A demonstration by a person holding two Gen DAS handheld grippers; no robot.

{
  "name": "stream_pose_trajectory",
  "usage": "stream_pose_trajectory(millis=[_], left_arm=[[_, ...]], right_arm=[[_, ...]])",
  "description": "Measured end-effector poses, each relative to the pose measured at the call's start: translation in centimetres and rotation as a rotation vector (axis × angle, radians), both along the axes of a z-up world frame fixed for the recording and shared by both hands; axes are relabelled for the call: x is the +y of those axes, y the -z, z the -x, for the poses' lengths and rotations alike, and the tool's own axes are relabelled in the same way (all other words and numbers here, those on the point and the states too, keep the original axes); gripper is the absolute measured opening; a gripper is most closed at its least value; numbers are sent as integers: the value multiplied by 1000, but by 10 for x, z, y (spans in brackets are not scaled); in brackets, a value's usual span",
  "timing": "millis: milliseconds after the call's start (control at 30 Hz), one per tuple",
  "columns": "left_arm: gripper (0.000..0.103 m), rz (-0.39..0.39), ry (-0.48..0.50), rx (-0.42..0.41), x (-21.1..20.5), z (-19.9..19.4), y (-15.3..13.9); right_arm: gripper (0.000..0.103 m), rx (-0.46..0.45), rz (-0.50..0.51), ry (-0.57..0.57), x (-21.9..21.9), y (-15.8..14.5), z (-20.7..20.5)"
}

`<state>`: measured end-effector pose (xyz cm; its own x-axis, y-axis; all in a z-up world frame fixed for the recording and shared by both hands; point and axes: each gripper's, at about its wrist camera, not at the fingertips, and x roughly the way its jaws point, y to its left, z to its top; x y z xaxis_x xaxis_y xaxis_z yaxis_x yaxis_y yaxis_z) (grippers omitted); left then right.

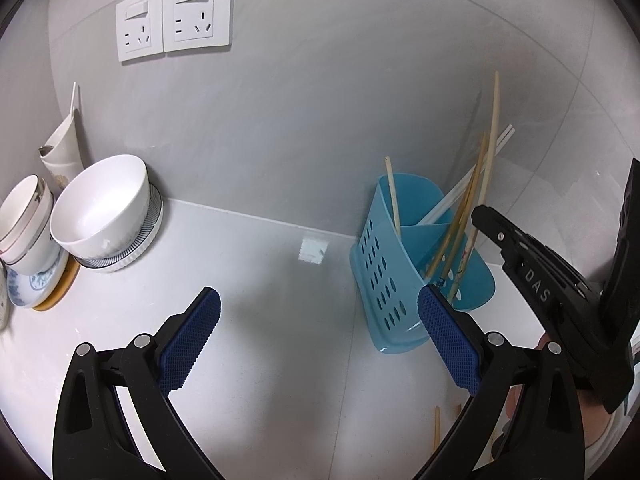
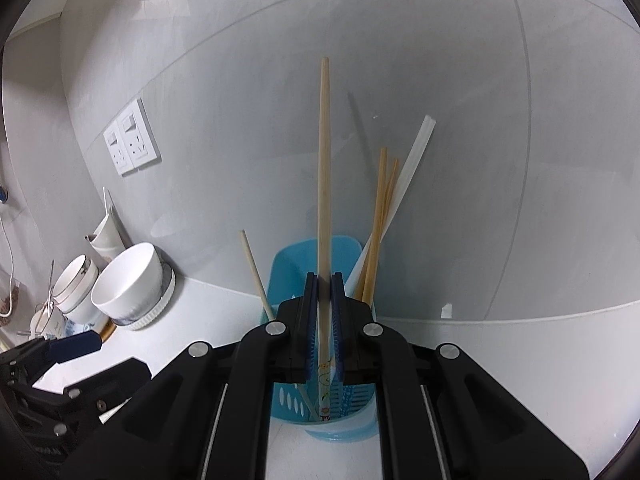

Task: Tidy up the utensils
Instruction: 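Lower the red-patterned chopstick into the blue holder and open the right tool, then move both tools back over the remaining chopsticks on the counter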

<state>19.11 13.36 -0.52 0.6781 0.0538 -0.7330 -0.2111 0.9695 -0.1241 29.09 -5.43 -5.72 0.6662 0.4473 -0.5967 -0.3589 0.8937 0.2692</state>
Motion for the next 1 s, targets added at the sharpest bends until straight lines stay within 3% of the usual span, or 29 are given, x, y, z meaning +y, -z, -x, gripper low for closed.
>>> stream_pose_trajectory(millis=[100, 233, 333, 600, 800, 1000], left_arm=[[97, -1, 4, -3, -1, -1, 0], [97, 7, 5, -1, -4, 0, -1], [97, 6, 5, 1, -7, 2, -2], [97, 7, 30, 0, -29, 16, -11], [97, 7, 84, 24, -55, 29, -9], [97, 24, 137, 69, -81, 40, 3]], right_arm=[[14, 38, 22, 1, -2, -1, 0], [31, 43, 32, 11, -10, -10, 5], [53, 35, 54, 25, -21, -20, 12], [83, 64, 111, 71, -68, -31, 38], [94, 148, 115, 126, -110, -23, 60], [95, 211, 154, 190, -147, -5, 85]])
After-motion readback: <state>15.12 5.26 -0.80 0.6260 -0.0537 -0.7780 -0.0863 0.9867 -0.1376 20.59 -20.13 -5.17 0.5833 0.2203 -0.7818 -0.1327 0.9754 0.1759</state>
